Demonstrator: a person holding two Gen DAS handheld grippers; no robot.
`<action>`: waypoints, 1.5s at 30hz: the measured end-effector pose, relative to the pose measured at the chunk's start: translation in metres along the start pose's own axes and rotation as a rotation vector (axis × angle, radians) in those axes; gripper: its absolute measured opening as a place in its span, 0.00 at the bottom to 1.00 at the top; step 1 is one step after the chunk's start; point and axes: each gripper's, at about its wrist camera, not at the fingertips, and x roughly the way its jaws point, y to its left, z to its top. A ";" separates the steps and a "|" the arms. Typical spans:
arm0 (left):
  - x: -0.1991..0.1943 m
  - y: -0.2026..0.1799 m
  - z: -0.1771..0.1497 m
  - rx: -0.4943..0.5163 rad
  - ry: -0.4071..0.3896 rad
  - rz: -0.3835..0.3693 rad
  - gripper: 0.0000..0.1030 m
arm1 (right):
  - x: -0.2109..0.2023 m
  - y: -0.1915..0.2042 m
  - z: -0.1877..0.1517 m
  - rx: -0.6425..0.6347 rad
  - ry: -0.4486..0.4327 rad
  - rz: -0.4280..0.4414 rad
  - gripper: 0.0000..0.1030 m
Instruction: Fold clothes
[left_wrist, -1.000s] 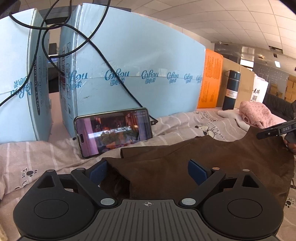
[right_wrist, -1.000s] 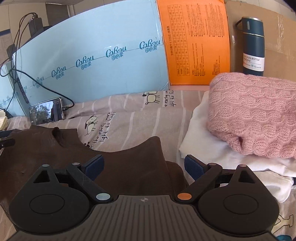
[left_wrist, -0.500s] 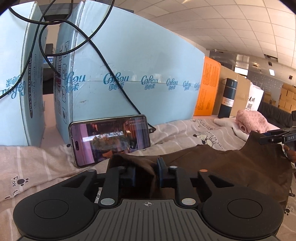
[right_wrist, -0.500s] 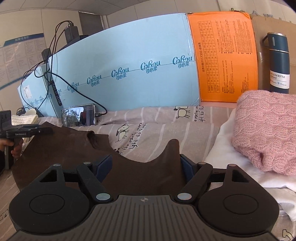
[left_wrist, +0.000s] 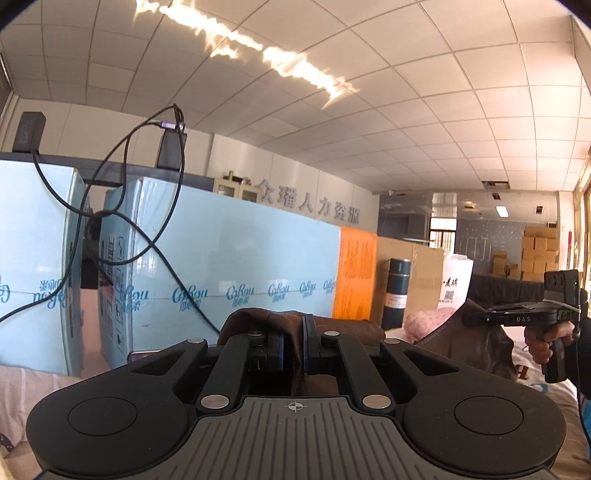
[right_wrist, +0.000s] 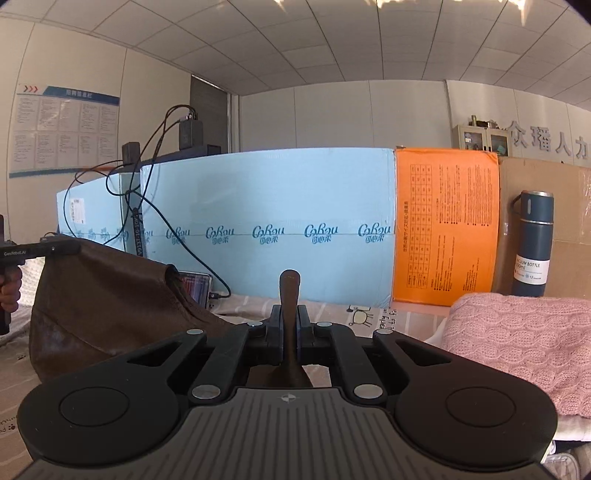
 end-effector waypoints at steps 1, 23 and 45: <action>-0.012 -0.006 0.001 -0.006 -0.026 -0.007 0.06 | -0.012 0.003 0.001 0.006 -0.027 0.012 0.05; -0.162 -0.078 -0.059 -0.118 0.144 -0.126 0.12 | -0.205 0.078 -0.068 0.054 -0.060 -0.006 0.26; -0.072 0.064 -0.027 -0.295 0.311 0.215 0.87 | -0.089 -0.030 -0.062 0.384 0.100 -0.245 0.82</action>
